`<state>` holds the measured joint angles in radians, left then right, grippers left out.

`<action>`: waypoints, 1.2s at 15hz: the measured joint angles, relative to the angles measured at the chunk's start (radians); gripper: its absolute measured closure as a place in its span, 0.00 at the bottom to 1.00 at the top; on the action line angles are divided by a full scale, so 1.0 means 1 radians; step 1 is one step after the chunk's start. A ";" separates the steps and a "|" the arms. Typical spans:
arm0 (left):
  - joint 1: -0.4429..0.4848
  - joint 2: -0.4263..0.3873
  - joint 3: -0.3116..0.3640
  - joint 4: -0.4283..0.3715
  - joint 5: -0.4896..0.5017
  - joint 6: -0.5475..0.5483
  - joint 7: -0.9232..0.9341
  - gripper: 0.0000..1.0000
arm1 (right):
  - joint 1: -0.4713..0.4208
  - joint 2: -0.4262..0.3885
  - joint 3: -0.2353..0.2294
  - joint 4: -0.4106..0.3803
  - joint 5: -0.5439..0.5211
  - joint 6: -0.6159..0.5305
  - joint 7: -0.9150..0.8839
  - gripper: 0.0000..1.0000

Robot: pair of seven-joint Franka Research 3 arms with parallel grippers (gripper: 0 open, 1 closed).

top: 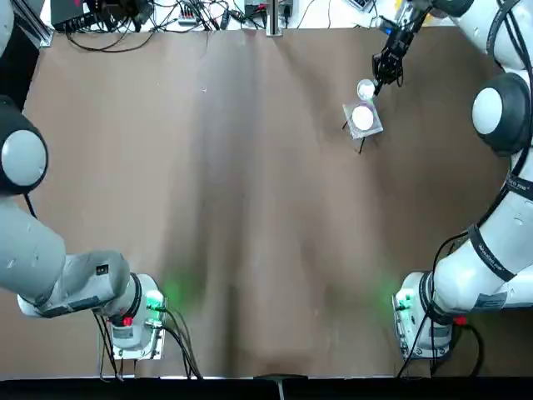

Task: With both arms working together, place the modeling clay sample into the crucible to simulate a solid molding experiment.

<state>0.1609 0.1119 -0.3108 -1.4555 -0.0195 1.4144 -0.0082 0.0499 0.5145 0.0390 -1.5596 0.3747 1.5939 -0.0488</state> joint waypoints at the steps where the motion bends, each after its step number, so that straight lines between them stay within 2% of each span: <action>1: 0.001 -0.010 0.000 -0.005 0.000 0.000 0.000 0.00 | 0.001 0.001 0.002 -0.024 -0.005 0.022 -0.026 0.96; 5: -0.007 -0.019 -0.004 -0.019 0.017 -0.010 0.000 0.00 | -0.002 0.001 0.002 -0.067 -0.008 0.029 -0.085 0.96; 18: -0.012 -0.019 -0.012 -0.023 0.036 -0.019 0.001 0.00 | 0.001 0.015 0.006 -0.084 -0.008 -0.007 -0.105 0.96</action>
<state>0.1486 0.0934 -0.3229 -1.4784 0.0162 1.3956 -0.0072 0.0509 0.5296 0.0451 -1.6437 0.3665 1.5872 -0.1538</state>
